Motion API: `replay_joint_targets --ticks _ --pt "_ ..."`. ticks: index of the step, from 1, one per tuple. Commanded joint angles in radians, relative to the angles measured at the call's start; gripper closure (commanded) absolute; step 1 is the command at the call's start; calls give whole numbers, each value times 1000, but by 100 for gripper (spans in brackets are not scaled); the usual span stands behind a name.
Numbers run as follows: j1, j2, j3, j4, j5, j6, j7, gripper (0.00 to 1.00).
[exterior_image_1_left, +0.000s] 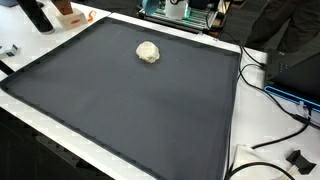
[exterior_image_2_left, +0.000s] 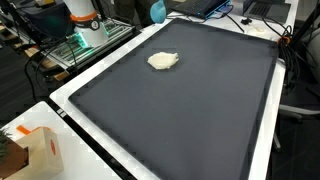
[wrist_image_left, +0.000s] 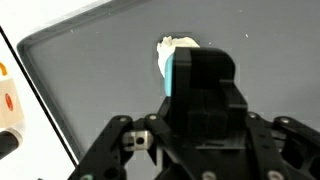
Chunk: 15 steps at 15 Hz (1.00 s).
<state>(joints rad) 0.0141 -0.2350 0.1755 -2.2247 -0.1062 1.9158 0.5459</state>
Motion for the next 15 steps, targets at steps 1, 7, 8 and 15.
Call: replay_joint_targets --ticks 1,7,8,15 --pt "10 1 -9 2 -2 -2 1 50" --pt "-11 41 26 2 -195 8 329 75" --pt "-9 49 28 0 -238 12 390 75" --pt "21 162 42 24 -534 -80 789 75"
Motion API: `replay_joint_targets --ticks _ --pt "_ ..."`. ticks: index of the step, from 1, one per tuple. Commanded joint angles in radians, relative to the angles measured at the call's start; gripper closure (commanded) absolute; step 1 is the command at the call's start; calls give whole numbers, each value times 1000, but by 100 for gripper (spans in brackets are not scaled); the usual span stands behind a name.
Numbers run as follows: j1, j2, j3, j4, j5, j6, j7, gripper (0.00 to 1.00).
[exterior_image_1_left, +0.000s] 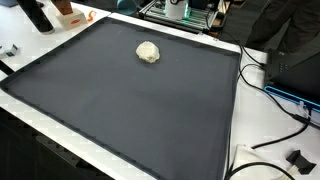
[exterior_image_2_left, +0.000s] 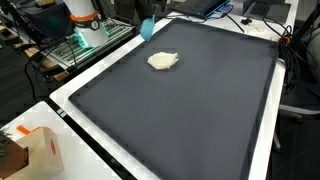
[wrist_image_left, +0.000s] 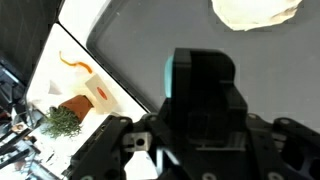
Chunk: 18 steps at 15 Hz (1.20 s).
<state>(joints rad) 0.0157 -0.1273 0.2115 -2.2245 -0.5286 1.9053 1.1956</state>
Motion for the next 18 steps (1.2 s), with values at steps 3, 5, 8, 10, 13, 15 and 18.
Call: replay_joint_targets --ticks 3,5,8,10,13,15,18 --pt "49 122 -6 45 -179 -152 220 75" --pt "69 165 -13 64 -193 -202 243 75" --pt "95 220 -22 94 -198 -262 242 75" --pt "112 253 -25 112 -202 -298 222 75" --pt "135 299 -30 138 -214 -341 208 75" --pt "148 326 -33 152 -222 -362 193 75" --pt "162 361 -37 170 -230 -379 161 75"
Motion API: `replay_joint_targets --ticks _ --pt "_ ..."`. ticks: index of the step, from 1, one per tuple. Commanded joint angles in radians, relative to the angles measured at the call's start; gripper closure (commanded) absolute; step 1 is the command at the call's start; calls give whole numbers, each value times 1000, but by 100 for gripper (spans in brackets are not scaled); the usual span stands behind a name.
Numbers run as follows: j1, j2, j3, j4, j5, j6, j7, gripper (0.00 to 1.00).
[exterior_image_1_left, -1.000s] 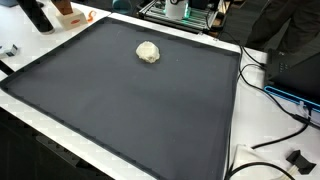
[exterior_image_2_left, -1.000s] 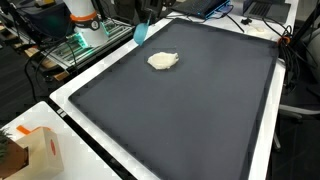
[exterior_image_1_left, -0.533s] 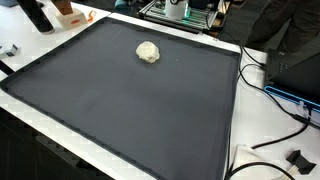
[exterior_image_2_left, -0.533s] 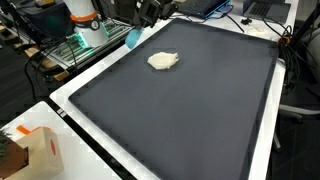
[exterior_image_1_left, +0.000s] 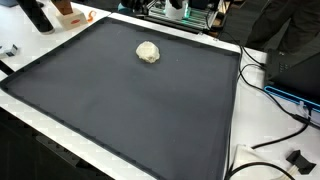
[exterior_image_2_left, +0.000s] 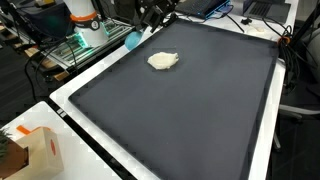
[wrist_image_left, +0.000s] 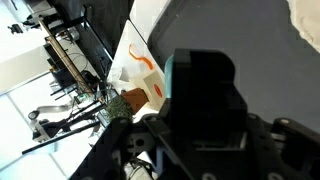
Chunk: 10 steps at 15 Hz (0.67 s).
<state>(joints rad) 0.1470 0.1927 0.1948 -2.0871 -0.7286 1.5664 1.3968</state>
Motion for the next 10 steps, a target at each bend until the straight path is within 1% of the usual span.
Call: replay_joint_targets --ticks 1,10 --pt "35 52 -22 38 -35 -44 -52 75" --pt "72 145 -32 84 -90 -65 -145 75"
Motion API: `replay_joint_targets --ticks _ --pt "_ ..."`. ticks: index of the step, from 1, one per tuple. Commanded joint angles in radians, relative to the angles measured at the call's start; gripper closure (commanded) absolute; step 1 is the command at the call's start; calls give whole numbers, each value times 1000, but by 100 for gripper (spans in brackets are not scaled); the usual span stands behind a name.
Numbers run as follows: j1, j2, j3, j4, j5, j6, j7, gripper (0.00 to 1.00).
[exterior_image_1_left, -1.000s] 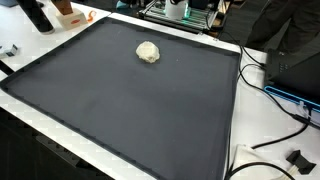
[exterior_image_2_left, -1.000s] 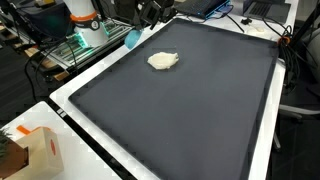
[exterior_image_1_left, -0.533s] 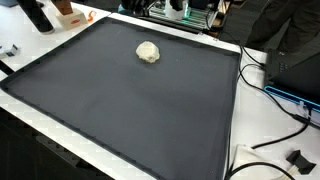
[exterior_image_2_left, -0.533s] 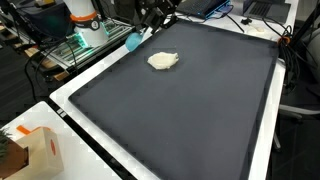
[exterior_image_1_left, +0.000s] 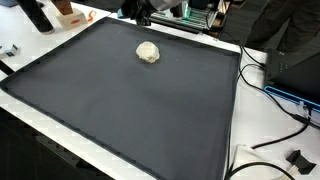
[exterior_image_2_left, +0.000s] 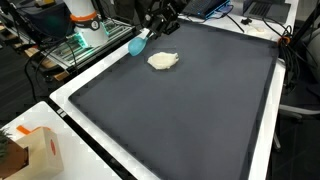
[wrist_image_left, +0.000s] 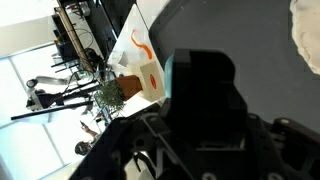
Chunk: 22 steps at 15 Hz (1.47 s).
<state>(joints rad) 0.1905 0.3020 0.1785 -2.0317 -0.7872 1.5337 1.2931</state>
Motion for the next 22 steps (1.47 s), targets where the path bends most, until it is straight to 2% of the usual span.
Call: replay_joint_targets --ticks 1,14,22 --pt "34 47 -17 34 -38 -37 -50 75" --pt "99 184 -19 99 -89 -43 -160 75" --pt "98 180 -13 91 -109 3 -315 75"
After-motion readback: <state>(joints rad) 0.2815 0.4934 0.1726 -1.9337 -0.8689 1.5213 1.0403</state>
